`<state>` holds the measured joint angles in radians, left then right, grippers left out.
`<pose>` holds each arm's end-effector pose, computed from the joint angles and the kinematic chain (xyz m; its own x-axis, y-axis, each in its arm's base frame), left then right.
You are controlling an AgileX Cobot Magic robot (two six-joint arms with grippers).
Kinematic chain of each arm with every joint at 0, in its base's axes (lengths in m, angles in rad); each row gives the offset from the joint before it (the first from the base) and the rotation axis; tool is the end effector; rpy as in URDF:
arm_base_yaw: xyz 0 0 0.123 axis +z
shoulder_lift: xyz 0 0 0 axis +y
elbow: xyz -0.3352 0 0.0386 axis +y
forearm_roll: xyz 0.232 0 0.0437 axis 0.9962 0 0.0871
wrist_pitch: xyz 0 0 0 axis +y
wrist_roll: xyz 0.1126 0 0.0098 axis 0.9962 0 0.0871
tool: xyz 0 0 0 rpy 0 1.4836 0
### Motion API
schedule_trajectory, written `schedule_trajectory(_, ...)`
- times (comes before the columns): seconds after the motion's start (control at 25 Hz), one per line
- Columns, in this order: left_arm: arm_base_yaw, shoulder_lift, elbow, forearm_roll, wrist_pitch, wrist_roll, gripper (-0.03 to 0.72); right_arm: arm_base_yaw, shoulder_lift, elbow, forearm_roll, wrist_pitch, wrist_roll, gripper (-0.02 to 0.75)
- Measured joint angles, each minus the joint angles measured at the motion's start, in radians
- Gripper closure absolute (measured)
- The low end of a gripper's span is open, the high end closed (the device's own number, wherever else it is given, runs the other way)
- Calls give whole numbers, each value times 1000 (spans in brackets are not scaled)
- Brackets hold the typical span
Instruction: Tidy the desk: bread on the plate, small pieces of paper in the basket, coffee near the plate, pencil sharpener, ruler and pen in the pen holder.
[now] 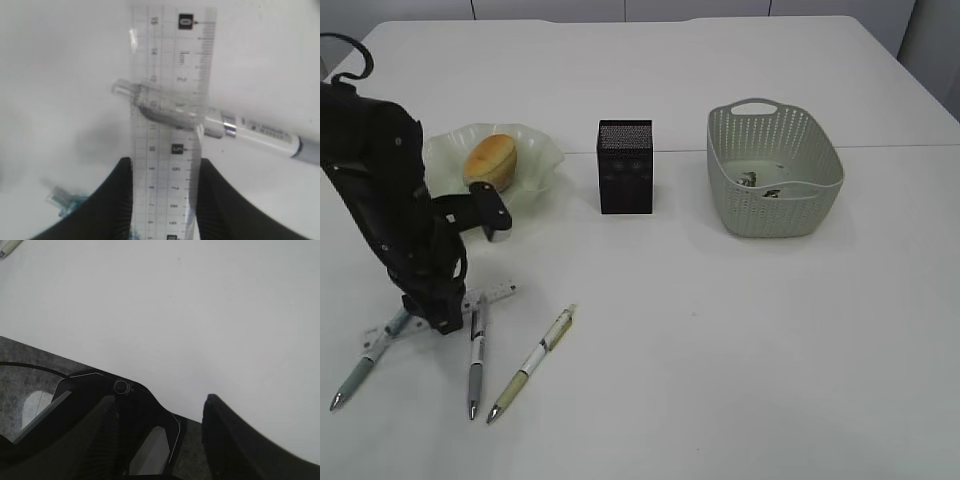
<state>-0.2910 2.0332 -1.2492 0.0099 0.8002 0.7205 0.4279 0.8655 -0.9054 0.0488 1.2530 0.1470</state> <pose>0.3714 -0.1104 0.1602 -0.5231 0.8508 -0.0504 0.8492 0.5253 0.0543 0.0804 0.0424 0.3543 -0.8802 -0.2241 -0.4183 -0.2943 0.9493 0.1108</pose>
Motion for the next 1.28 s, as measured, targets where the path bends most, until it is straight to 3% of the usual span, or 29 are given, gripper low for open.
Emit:
schedule_trajectory(0.4, -9, 0, -131, -80, 139, -130, 437, 0, 0, 0, 35, 0, 0, 309)
schedule_trajectory(0.76, -70, 5, -193, -180, 194, -194, 437, 0, 0, 0, 48, 0, 0, 309)
schedule_trajectory(0.96, -101, 9, -212, -320, 160, -219, 437, 0, 0, 0, 54, 0, 12, 309)
schedule_trajectory(1.16, -107, 9, -214, -521, -4, -253, 437, 0, 0, 0, 55, 0, 26, 309)
schedule_trajectory(1.28, -107, 9, -214, -584, -118, -257, 437, 0, 0, 0, 55, 0, 36, 309)
